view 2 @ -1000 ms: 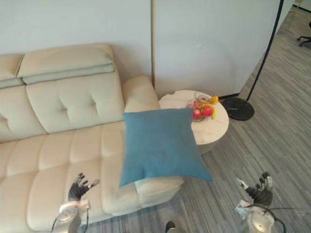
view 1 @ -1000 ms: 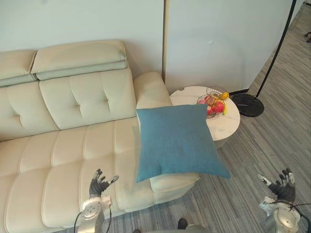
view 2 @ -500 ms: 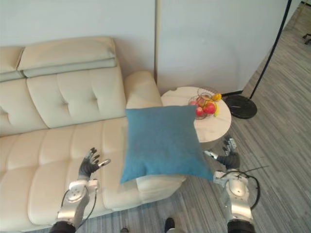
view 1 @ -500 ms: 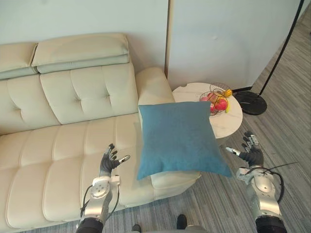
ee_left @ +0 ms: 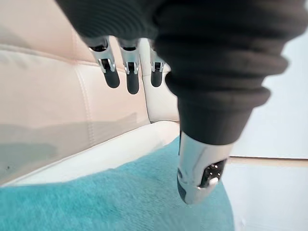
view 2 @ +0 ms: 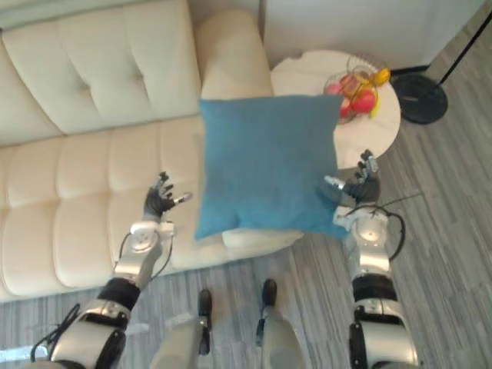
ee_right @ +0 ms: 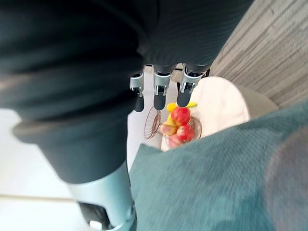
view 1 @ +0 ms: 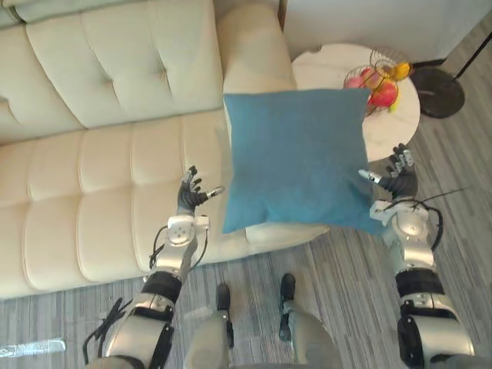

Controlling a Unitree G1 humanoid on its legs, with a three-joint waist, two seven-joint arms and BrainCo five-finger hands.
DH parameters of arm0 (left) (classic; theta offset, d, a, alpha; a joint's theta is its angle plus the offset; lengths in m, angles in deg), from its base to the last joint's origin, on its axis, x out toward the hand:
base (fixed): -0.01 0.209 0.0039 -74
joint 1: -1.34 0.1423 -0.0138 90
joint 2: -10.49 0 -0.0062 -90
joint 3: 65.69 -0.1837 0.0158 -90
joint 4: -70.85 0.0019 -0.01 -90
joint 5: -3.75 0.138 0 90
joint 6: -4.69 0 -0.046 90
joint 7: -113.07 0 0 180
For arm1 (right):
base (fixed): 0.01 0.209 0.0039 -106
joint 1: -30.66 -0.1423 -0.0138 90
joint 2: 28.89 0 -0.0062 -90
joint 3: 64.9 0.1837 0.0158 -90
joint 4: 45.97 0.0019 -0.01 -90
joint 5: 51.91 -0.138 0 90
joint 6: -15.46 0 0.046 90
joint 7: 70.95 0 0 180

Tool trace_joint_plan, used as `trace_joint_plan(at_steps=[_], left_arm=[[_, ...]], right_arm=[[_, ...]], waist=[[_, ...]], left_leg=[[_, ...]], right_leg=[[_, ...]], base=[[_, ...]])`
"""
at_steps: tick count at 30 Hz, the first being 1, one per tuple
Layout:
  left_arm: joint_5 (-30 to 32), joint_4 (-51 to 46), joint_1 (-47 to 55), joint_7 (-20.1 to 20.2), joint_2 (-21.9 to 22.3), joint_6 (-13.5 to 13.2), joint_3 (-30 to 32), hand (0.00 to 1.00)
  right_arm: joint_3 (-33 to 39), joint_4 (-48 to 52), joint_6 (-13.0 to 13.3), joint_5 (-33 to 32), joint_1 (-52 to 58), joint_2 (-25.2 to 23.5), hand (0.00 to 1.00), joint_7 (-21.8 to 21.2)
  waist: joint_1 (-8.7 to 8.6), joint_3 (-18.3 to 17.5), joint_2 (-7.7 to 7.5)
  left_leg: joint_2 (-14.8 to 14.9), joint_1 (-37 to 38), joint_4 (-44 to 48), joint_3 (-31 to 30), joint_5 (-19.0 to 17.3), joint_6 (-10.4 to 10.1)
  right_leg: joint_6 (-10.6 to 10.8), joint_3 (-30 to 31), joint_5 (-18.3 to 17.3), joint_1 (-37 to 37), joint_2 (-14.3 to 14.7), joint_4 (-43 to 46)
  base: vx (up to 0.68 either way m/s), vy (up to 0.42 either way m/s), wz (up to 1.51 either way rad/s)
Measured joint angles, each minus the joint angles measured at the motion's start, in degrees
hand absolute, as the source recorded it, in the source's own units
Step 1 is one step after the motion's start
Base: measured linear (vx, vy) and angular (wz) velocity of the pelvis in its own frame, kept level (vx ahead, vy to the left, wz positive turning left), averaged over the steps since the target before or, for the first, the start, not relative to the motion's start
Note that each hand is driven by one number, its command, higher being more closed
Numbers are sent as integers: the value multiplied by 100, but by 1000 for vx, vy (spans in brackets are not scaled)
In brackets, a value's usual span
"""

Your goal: Pick up cushions and gather them together orderly.

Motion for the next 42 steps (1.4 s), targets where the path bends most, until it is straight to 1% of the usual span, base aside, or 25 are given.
trace_joint_plan(at_steps=[2, 3, 5, 6, 8, 11, 15, 16, 20, 22, 23, 24, 28, 29, 30, 34, 35, 39, 42], left_arm=[[0, 141, -258, -17, -80, -1, -2, 0], [2, 210, -473, -38, -152, -2, -4, 0], [2, 241, -674, -110, -198, -3, -5, 0], [1, 320, -828, -114, -219, -10, -6, 0], [-2, 330, -923, -114, -217, -13, -14, 0], [-27, 349, -1075, -118, -213, -13, -38, 0], [-119, 491, -1436, -141, -204, -15, -228, 0], [-129, 561, -1610, -146, -172, -15, -327, 0], [-157, 793, -1858, -145, 33, -17, -539, 0], [-157, 1055, -1920, -152, 281, -14, -639, 0], [-156, 1094, -1936, -155, 313, -13, -674, 0], [-154, 1185, -1974, -157, 415, -19, -714, 0], [-156, 1310, -2001, -242, 516, -29, -814, 0], [-157, 1421, -1996, -249, 577, -19, -890, 0], [-157, 1448, -1991, -251, 594, -16, -929, 100], [-157, 1505, -1982, -285, 773, 2, -1161, 100], [-158, 1501, -1985, -347, 784, -21, -1161, 100], [-244, 1340, -1983, -487, 765, -57, -1162, 100], [-341, 1177, -1982, -522, 757, -92, -1192, 100]], right_arm=[[0, -122, -2, -39, -161, 16, 0, 36], [-11, -246, -3, -40, -338, 19, 0, 39], [-25, -250, -3, -46, -457, 19, 0, 44], [-59, -252, -2, -90, -554, 19, 0, 47], [-69, -257, -2, -221, -627, 13, 0, 61], [-68, -336, 2, -271, -748, -27, 0, 108], [-180, -709, 58, -415, -970, -82, 0, 114], [-189, -872, 79, -437, -1142, -129, 0, 120], [-240, -1184, 167, -445, -1429, -258, 0, 126], [-277, -1441, 188, -496, -1529, -353, 0, 125], [-277, -1472, 189, -500, -1530, -366, 0, 125], [-277, -1568, 198, -536, -1536, -437, 0, 125], [-279, -1651, 199, -558, -1535, -570, 0, 144], [-280, -1651, 212, -667, -1538, -617, 0, 205], [-279, -1651, 221, -670, -1538, -626, 100, 225], [-289, -1648, 263, -794, -1630, -719, 100, 291], [-290, -1647, 279, -894, -1644, -724, 100, 295], [-291, -1620, 364, -945, -1646, -716, 100, 330], [-323, -1610, 389, -1041, -1646, -712, 100, 335]], waist=[[2, 42, 6], [1, 158, 0], [15, 195, -4], [24, 293, -6], [33, 300, -5], [35, 427, -25], [56, 513, -57], [48, 603, -71], [17, 617, -93], [-31, 618, -92], [-38, 618, -92], [-52, 618, -92], [-86, 620, -96], [-96, 623, -102], [-101, 626, -108], [-108, 663, -173], [-120, 666, -180], [-123, 667, -182], [-125, 667, -182]], left_leg=[[-3, -165, 86, -16, 2, 0], [-7, -203, 128, -19, 5, 1], [-8, -357, 210, -22, 5, 1], [-15, -374, 238, -22, 5, 2], [-18, -514, 296, -25, 4, 3], [-29, -574, 323, -26, 13, 15], [-29, -776, 411, -21, 15, 22], [-29, -822, 447, -21, 14, 22], [-33, -992, 469, -19, 25, 31], [-32, -1008, 456, -19, 26, 33], [-30, -1010, 448, -20, 30, 36], [-29, -1018, 417, -22, 50, 38], [-43, -1022, 219, -22, 173, 45], [-44, -1013, 112, -22, 235, 41], [-45, -999, 76, -21, 257, 39], [-49, -898, -137, 1, 373, 28], [-47, -893, -163, -1, 392, 24], [-43, -851, -225, 4, 424, 16], [-42, -810, -237, 20, 425, 17]], right_leg=[[-4, -5, 11, -148, -15, 67], [-6, -2, 17, -188, -25, 106], [-6, 1, 18, -331, -38, 172], [-6, 7, 23, -349, -46, 196], [-5, 12, 56, -450, -50, 197], [-3, 22, 86, -498, -55, 194], [-4, 66, 138, -680, -53, 196], [2, 72, 152, -701, -52, 192], [30, 137, 214, -873, -45, 171], [35, 171, 237, -883, -41, 140], [44, 178, 244, -883, -40, 132], [57, 213, 275, -881, -36, 84], [92, 259, 376, -884, -41, -96], [101, 265, 420, -884, -38, -171], [100, 269, 430, -884, -37, -183], [107, 371, 469, -889, -26, -228], [107, 370, 469, -892, -23, -229], [114, 395, 478, -883, -14, -234], [147, 433, 513, -835, -10, -289]], base=[[-63, 2, 4], [-51, 1, 4], [-52, 4, 1], [-48, 6, 0], [-42, 14, 0], [-11, 5, 0], [-39, 5, -3], [-33, 1, -2], [-22, -5, -6], [0, 0, 0], [0, 0, 0], [0, 0, 0], [-4, -5, 1], [-17, -22, 3], [-19, -32, 3], [-8, -22, -5], [0, 0, 0], [-3, -8, 0], [7, -12, -2]])
